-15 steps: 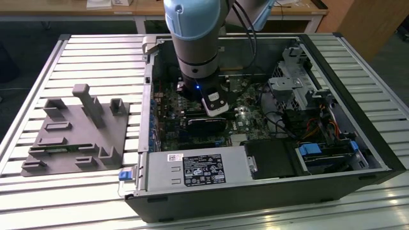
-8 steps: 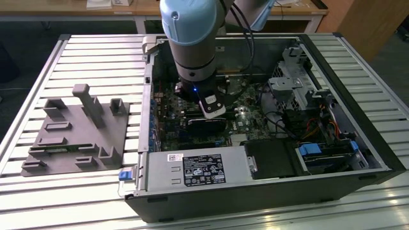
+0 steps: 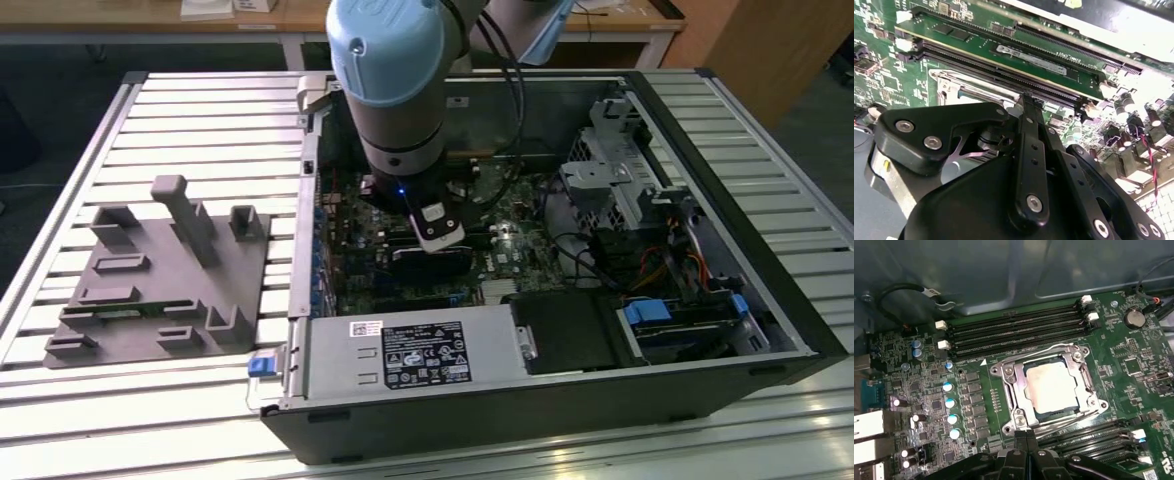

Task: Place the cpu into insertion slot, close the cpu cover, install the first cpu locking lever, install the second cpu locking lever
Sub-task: 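Install the second cpu locking lever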

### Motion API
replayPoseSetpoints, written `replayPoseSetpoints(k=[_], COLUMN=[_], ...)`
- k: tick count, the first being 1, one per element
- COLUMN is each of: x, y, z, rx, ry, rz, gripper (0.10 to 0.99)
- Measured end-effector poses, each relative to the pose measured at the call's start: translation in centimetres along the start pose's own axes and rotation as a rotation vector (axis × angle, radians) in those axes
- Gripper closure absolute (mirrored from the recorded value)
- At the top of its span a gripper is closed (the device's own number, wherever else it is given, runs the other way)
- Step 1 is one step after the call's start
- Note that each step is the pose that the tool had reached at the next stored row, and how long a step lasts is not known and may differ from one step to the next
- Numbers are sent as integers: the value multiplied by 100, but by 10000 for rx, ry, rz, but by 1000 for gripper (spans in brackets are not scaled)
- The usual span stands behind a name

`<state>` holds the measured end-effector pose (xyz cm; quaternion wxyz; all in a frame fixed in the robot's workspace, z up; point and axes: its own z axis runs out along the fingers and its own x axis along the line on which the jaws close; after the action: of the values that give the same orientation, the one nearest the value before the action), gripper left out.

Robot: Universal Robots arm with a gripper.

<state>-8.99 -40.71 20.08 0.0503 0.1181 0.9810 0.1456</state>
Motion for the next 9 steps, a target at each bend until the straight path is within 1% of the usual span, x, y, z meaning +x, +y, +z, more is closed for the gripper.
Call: replayPoseSetpoints(k=[5,9], x=[18,44], y=[-16,-28], z=[37,57], rx=[-99,-239], ry=[31,63], rz=[20,37], gripper=[980,980])
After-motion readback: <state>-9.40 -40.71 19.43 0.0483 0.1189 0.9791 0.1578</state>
